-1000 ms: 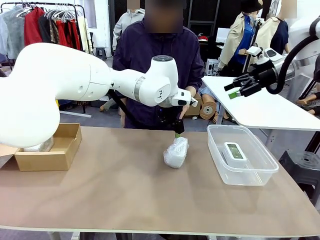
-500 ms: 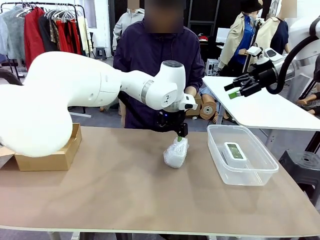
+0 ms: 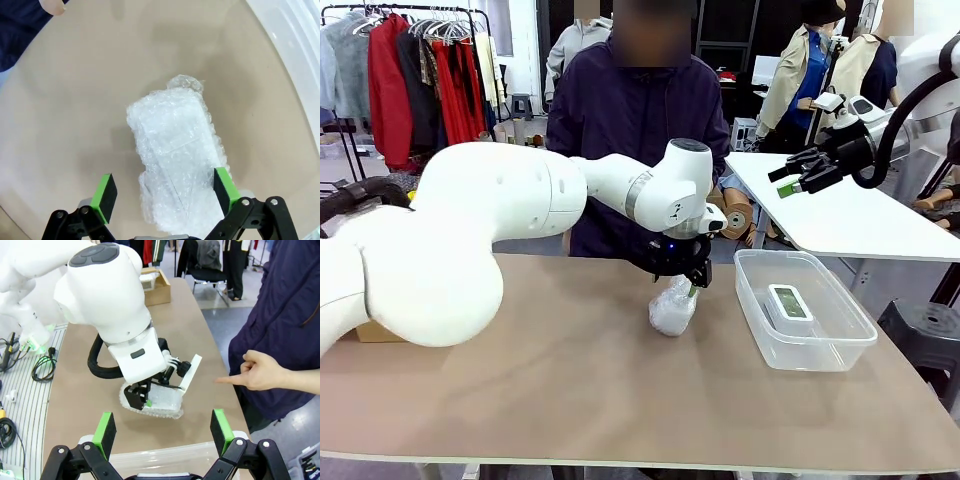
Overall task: Separate and place wrapped and unwrapped clocks.
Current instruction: Pick up the Digital clock indicated by the person.
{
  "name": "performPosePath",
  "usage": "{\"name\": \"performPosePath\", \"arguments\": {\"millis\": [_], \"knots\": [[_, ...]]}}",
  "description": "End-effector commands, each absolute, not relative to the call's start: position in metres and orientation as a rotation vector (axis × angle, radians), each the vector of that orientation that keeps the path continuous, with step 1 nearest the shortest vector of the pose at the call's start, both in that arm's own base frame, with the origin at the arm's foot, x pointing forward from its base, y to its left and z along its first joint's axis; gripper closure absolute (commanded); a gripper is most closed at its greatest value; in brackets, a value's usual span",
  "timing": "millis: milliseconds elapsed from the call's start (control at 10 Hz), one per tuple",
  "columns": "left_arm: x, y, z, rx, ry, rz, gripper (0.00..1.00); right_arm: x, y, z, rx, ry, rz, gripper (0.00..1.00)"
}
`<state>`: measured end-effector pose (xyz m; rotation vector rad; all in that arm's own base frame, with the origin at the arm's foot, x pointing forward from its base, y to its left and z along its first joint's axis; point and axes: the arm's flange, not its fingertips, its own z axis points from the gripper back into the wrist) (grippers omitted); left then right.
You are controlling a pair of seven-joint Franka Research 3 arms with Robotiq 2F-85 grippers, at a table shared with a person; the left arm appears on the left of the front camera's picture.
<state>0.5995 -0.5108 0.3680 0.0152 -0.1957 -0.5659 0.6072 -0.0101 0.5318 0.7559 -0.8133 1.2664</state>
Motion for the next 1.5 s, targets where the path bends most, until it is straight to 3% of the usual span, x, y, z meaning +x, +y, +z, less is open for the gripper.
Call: {"name": "performPosePath", "arguments": {"millis": [0,1000,1200,1400], "knots": [[0.620,-0.543,0.344,0.072,-0.127,-0.523,0.00,0.607,-0.009,0.534,0.760,-0.816,1.270,0.00],[0.619,-0.538,0.334,0.019,-0.088,-0.538,0.00,0.607,-0.009,0.534,0.760,-0.816,1.270,0.00],[0.615,-0.530,0.330,0.051,-0.134,-0.687,0.00,0.607,-0.009,0.534,0.760,-0.816,1.270,0.00],[0.614,-0.530,0.333,0.071,-0.116,-0.669,0.40,0.607,-0.009,0.534,0.760,-0.816,1.270,0.00]]}}
